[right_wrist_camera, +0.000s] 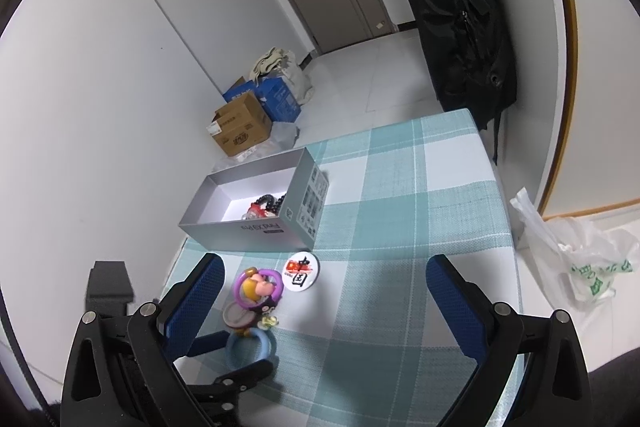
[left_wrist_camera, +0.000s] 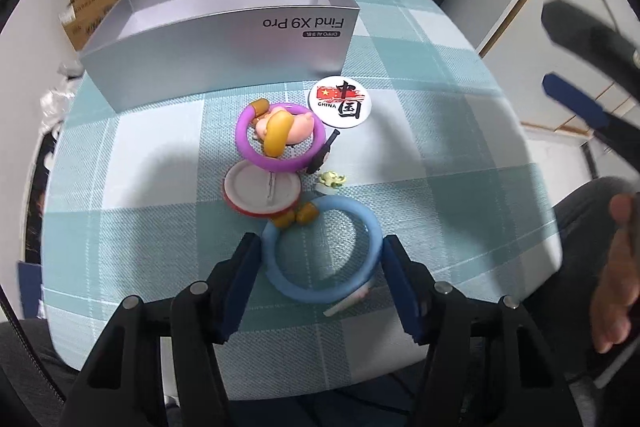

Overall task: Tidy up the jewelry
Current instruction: 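Close the left tool on the blue ring with yellow beads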

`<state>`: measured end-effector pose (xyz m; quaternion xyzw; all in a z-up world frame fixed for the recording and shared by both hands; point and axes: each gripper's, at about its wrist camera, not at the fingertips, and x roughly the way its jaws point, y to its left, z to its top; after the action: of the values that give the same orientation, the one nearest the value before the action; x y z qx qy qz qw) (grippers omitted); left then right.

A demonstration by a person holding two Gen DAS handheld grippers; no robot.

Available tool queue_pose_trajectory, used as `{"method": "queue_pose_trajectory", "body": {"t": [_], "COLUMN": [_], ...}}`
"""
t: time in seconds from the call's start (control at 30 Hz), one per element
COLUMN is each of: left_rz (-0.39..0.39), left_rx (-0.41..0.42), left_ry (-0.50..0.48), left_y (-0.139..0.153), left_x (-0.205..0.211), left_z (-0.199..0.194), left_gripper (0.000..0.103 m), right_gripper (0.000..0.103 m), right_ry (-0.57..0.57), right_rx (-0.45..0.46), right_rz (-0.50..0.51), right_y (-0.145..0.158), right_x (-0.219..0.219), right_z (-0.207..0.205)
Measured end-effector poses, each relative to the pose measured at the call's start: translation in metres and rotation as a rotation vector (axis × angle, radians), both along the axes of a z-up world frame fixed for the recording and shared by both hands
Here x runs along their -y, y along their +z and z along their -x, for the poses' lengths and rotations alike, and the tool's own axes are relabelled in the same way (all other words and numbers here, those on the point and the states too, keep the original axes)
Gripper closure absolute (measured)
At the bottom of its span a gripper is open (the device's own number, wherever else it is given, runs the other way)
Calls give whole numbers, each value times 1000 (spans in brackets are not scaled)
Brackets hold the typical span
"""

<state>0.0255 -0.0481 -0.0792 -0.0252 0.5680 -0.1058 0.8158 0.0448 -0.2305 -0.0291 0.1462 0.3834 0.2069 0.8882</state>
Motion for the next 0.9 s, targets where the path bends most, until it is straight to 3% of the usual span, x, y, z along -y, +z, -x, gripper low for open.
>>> {"method": "queue_pose_trajectory", "body": {"t": [0.23,0.5,0.63,0.77,0.9], "left_rz": [128,227,244,214,221], "left_rx": [-20,49,99,147,177], "left_ry": [-5,18,80,132,165], "left_y": [8,38,54,65,65], "left_x": [-10,-27,-51,-75,-86], "left_z": [12,11,8,3,-7], "left_gripper": [47,47,47,47,47], "right_gripper": [1,1,2,2,5], "right_ry": [-18,9,57,112,192], "right_rx": [-31,-44,-53,-67,-73], "right_rz": [-1,15,54,147,213], "right_y": [-5,-10,-15,-25,-35], "right_x": [3,-3,-15,-36,-60], "right_z": [-4,-4,-3,0,4]}}
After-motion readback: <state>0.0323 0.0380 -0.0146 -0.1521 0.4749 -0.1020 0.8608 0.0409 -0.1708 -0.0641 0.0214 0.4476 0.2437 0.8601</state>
